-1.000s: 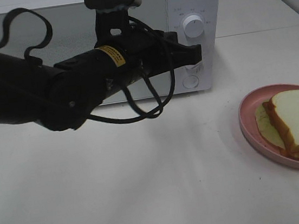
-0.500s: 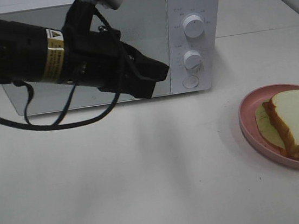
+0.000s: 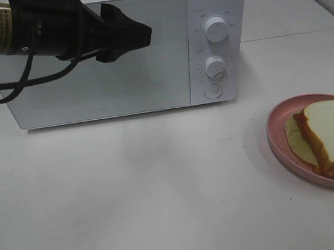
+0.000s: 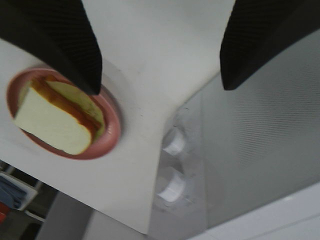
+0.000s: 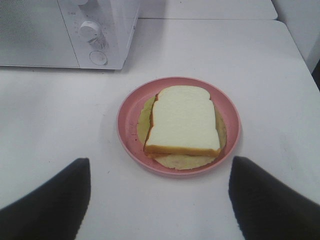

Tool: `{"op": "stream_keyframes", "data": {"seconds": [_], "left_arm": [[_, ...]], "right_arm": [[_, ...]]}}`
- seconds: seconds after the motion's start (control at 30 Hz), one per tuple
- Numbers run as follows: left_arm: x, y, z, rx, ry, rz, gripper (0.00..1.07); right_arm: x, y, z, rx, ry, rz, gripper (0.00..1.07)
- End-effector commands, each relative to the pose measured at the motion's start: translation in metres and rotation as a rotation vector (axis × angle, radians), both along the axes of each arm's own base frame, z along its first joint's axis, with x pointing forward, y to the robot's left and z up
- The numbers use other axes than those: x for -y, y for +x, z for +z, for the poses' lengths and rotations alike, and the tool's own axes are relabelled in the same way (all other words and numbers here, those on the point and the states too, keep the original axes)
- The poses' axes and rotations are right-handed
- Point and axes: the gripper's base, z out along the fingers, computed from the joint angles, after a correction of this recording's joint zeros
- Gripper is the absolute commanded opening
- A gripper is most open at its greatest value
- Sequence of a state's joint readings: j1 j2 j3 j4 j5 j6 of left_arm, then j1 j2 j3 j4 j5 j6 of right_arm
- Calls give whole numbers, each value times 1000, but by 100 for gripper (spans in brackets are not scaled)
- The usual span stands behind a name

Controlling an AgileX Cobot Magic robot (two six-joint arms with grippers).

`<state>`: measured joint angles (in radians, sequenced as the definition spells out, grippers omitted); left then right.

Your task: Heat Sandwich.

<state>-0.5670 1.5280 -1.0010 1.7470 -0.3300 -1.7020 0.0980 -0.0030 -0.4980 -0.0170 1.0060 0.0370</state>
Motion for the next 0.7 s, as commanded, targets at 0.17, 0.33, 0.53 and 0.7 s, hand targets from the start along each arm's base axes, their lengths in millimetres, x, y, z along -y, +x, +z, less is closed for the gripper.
{"op": "stream_keyframes", "data": {"seconds": [0.17, 0.33, 0.53, 0.7], "left_arm": [[-20, 12, 14, 124, 46, 231, 69], [-36, 18, 24, 244, 121, 375, 67], [-66, 12, 42, 283, 256, 590, 67], [-88, -3, 39, -3, 493, 620, 67]], "right_arm": [[1, -4, 0, 36, -2, -10, 75], [1, -4, 0, 36, -2, -10, 75], [1, -4, 0, 36, -2, -10, 75], [1, -4, 0, 36, -2, -10, 75]]}}
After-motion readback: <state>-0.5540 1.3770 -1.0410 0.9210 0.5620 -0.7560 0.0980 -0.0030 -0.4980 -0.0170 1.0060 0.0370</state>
